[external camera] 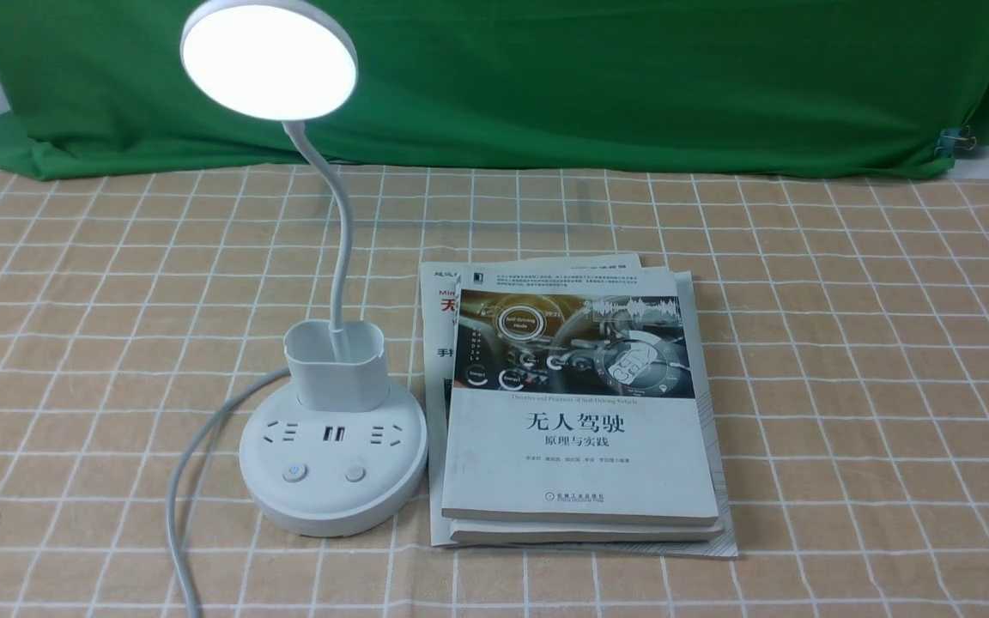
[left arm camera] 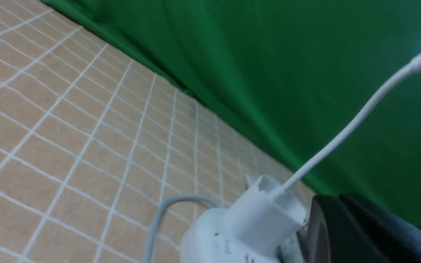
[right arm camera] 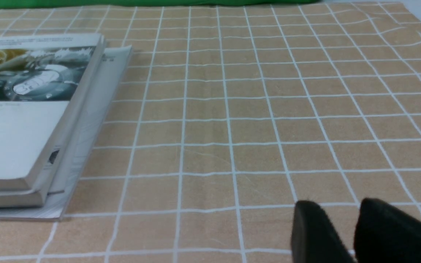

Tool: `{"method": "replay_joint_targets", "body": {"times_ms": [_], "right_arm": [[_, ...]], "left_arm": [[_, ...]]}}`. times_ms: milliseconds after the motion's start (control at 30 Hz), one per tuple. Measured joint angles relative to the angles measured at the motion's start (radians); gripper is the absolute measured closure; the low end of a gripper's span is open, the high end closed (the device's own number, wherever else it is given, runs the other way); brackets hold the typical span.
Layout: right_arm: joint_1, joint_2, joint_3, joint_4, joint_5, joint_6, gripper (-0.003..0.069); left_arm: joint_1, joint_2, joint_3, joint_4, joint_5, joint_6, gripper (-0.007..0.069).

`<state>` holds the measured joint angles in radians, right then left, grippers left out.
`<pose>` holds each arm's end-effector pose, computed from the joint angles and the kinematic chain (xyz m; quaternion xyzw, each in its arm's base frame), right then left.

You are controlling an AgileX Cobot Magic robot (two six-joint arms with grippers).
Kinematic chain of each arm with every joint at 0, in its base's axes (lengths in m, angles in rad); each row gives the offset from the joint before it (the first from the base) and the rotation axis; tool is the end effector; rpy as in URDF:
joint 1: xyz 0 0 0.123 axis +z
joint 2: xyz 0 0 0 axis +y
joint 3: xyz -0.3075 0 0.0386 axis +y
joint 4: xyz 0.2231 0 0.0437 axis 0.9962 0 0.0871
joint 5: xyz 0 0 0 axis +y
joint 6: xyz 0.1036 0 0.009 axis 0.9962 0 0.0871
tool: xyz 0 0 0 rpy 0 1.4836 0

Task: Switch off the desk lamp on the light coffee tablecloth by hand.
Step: 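Press the power button on the round power strip under the lamp with the left gripper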

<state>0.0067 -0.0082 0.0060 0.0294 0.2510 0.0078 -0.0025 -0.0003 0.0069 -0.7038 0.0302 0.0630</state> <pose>0.0178 0.0009 0.1865 0.0089 0.7618 0.0167 0.6476 0.0197 -0.0021 0.2097 -0.2086 0.6540 -0.2362 0.6877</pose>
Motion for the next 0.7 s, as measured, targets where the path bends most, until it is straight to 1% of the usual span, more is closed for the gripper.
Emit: {"method": "replay_joint_targets", "body": {"times_ms": [100, 167, 233, 300, 367, 433, 467, 533, 567, 600, 700], "right_arm": [[0.0, 0.0, 0.0, 0.0, 0.0, 0.0, 0.0416], [0.0, 0.0, 0.0, 0.0, 0.0, 0.0, 0.0416], [0.0, 0.0, 0.0, 0.0, 0.0, 0.0, 0.0416], [0.0, 0.0, 0.0, 0.0, 0.0, 0.0, 0.0416], [0.0, 0.0, 0.0, 0.0, 0.0, 0.0, 0.0416], [0.0, 0.0, 0.0, 0.0, 0.0, 0.0, 0.0416], [0.0, 0.0, 0.0, 0.0, 0.0, 0.0, 0.0416], [0.0, 0.0, 0.0, 0.0, 0.0, 0.0, 0.0416], [0.0, 0.0, 0.0, 0.0, 0.0, 0.0, 0.0416], [0.0, 0.0, 0.0, 0.0, 0.0, 0.0, 0.0416], [0.0, 0.0, 0.0, 0.0, 0.0, 0.0, 0.0416]], "left_arm": [[0.0, 0.0, 0.0, -0.035, -0.081, 0.0, 0.062], [0.0, 0.0, 0.0, -0.048, -0.101, -0.001, 0.062], [0.0, 0.0, 0.0, -0.056, -0.087, -0.004, 0.062], [0.0, 0.03, -0.015, -0.057, -0.03, -0.004, 0.062], [0.0, 0.111, -0.078, -0.024, 0.052, -0.008, 0.062], [0.0, 0.15, -0.112, -0.002, 0.083, -0.009, 0.062], [0.0, 0.253, -0.199, 0.062, 0.19, -0.011, 0.062], [0.0, 0.331, -0.263, 0.107, 0.262, -0.01, 0.062], [0.0, 0.444, -0.35, 0.16, 0.392, 0.003, 0.062], [0.0, 0.533, -0.413, 0.185, 0.492, 0.024, 0.062], [0.0, 0.723, -0.539, 0.24, 0.695, 0.103, 0.062]]}}
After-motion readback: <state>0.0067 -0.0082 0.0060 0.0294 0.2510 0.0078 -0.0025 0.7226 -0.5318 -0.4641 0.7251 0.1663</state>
